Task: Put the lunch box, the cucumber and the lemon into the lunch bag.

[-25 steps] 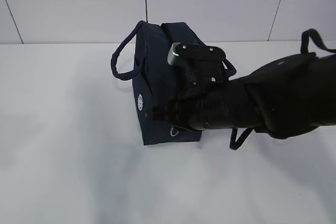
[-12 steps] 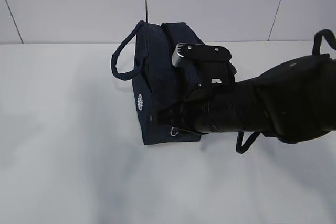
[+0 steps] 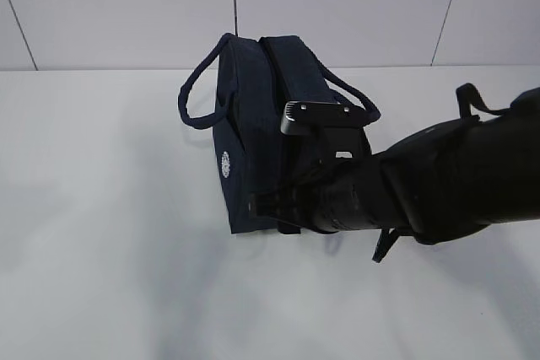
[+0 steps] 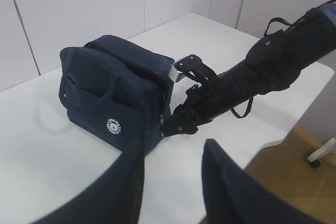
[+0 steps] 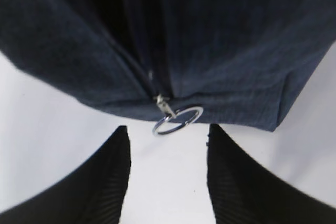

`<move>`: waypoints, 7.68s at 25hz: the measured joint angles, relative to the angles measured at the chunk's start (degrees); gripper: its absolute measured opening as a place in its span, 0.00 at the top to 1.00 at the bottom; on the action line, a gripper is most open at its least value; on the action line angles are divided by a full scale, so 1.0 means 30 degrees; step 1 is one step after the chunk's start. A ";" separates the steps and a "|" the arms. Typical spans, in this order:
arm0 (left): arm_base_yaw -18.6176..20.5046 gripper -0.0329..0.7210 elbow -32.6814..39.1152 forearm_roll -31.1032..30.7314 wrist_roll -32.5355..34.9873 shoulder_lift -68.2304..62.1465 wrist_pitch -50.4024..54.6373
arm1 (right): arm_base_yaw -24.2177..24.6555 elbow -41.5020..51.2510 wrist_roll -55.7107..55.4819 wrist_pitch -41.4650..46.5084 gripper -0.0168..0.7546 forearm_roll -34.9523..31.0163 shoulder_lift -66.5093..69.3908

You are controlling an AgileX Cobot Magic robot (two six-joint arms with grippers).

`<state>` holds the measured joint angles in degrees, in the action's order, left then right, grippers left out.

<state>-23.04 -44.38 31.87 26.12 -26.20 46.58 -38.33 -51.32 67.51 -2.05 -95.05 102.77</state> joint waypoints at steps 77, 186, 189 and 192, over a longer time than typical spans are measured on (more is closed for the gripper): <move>0.0000 0.64 0.0000 0.0000 -0.0071 0.0000 -0.0709 | 0.0000 -0.0292 0.3075 -0.1090 0.98 -0.3603 -0.3435; 0.0000 0.64 0.0000 -0.0625 -0.0071 0.0000 0.0173 | 0.8647 -0.1653 1.7258 1.7091 0.48 0.2819 0.3311; 0.0000 0.64 0.0000 -0.0625 -0.0071 0.0000 0.0203 | 0.8647 -0.1653 1.7754 1.7091 0.48 0.2084 0.3402; 0.0000 0.64 0.0000 -0.0625 -0.0071 0.0000 0.0216 | 0.8647 -0.1653 1.8143 1.7091 0.48 0.1619 0.3402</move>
<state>-23.04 -44.38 29.99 25.91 -26.20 47.23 -12.39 -56.28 121.94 49.22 -90.19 112.97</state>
